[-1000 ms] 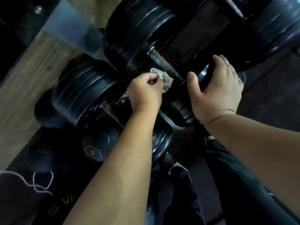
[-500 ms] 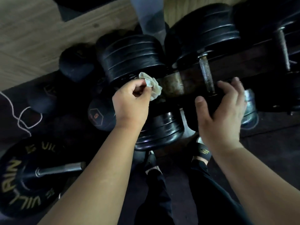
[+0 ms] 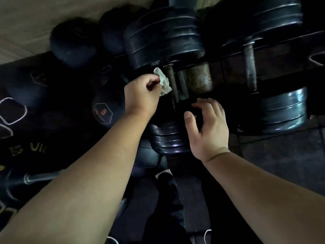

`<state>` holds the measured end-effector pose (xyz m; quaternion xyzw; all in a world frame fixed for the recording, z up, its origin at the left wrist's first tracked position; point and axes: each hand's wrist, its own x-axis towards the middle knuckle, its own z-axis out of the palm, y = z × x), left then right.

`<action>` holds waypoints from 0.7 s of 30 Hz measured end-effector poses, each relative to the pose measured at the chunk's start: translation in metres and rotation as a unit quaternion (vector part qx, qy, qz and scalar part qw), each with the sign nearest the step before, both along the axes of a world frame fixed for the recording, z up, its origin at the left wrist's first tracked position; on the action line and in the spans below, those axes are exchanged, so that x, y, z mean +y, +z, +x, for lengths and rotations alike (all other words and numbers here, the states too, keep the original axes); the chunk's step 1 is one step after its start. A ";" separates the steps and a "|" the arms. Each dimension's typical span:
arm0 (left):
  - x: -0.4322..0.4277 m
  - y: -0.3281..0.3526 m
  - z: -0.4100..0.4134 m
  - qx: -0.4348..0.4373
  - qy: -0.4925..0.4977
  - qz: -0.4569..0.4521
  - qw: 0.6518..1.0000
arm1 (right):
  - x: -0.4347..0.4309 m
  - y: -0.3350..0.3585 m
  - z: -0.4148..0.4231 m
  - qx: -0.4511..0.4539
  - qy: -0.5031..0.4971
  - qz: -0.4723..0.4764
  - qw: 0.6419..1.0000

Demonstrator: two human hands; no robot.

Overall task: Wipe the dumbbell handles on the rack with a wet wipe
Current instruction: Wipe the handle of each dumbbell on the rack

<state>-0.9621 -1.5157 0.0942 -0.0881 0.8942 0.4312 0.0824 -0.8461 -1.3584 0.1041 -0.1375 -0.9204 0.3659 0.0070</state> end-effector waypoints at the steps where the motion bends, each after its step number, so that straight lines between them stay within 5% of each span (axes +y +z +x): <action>1: 0.003 -0.001 -0.005 0.005 -0.013 0.004 1.000 | 0.000 0.000 0.000 0.008 -0.002 0.004 1.000; 10: 0.004 -0.013 -0.002 0.017 -0.094 0.063 0.993 | -0.001 0.002 0.000 0.010 0.004 0.024 1.000; 16: 0.002 -0.018 0.001 0.073 -0.171 0.012 0.983 | -0.003 0.000 0.001 0.029 -0.007 0.024 0.999; 21: 0.001 -0.014 -0.022 0.085 -0.119 0.024 0.989 | -0.003 -0.003 0.002 0.039 -0.026 0.009 0.999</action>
